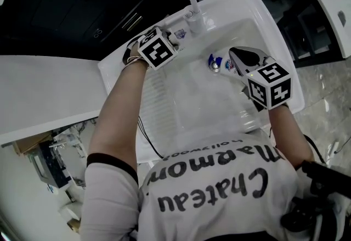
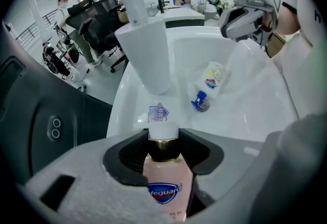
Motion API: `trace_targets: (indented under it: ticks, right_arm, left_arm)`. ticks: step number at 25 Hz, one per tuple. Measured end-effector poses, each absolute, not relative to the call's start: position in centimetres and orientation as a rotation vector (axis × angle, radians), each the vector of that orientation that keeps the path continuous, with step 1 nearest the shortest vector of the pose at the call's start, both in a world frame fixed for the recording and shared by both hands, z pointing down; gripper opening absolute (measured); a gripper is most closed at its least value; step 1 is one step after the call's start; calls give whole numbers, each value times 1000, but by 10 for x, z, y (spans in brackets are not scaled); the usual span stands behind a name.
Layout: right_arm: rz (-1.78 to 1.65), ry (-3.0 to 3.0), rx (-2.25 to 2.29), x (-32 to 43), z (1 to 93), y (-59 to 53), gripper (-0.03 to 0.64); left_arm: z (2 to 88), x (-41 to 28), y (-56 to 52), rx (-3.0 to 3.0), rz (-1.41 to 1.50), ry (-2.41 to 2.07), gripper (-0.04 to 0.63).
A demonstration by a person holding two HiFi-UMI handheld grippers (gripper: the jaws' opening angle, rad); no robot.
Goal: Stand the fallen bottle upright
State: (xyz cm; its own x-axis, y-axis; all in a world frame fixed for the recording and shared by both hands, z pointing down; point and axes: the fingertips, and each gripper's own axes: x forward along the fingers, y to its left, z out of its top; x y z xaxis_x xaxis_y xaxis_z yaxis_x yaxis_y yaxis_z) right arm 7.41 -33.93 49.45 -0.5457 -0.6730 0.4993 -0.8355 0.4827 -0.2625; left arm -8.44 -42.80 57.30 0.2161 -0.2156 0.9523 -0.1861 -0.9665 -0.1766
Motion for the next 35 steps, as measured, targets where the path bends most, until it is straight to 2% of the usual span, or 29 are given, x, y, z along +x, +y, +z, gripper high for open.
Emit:
trace_targets:
  ticks: [16,35]
  right_arm:
    - [616,-2434,1286,55,465,-320,14]
    - [494,-2354,1504,41,409,-285,14]
  left_arm:
    - [503,-99,-432,-2495,-1692,613,193]
    - [421,-139,-431,-2623,-1425,741,192]
